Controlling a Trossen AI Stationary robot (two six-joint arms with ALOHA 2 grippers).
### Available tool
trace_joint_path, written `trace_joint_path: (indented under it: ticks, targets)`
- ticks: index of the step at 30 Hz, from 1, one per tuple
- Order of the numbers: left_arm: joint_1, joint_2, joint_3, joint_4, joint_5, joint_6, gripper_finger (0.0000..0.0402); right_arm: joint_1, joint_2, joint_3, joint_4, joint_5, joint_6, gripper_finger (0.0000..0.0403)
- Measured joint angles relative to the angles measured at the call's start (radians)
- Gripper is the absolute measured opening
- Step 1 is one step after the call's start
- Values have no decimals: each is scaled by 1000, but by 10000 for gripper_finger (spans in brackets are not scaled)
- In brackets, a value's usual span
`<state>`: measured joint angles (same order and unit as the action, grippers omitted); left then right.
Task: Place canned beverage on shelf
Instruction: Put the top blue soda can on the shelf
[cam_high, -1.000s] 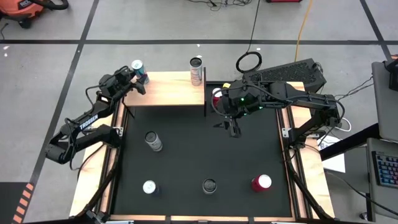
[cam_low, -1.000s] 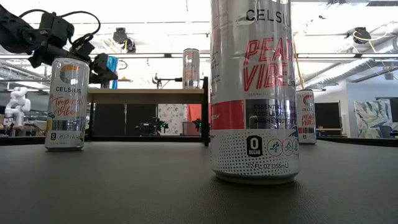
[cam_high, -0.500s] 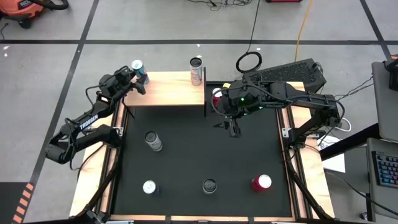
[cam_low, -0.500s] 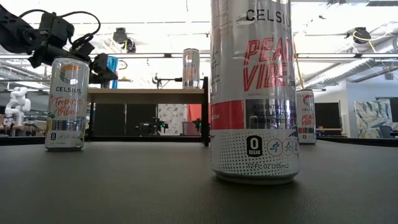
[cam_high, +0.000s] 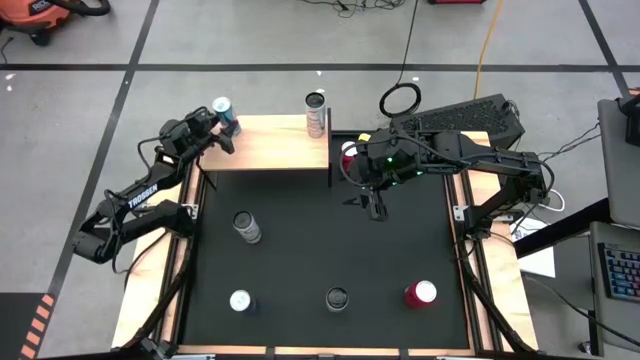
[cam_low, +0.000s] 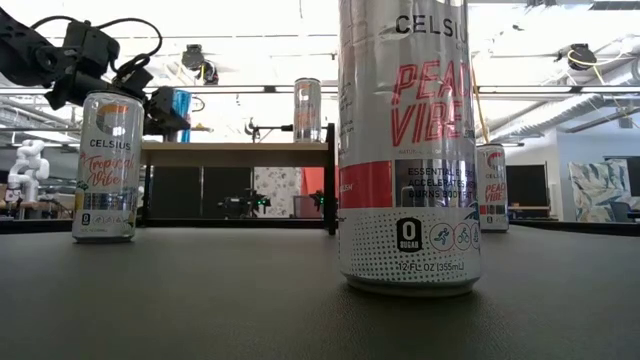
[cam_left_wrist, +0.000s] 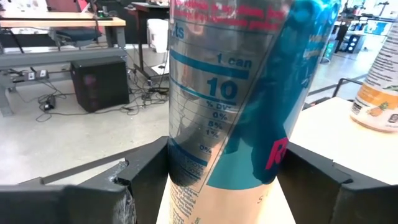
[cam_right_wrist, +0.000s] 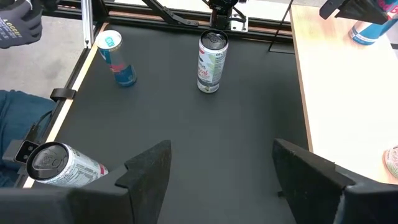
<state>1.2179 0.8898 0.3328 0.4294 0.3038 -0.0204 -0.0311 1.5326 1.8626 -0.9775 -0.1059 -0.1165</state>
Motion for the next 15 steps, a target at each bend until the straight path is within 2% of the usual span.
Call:
trace_joint_path:
  ticks: [15]
  targets:
    - [-1, 0, 0, 6, 36, 9, 268, 0, 0, 0, 0, 0, 0, 263]
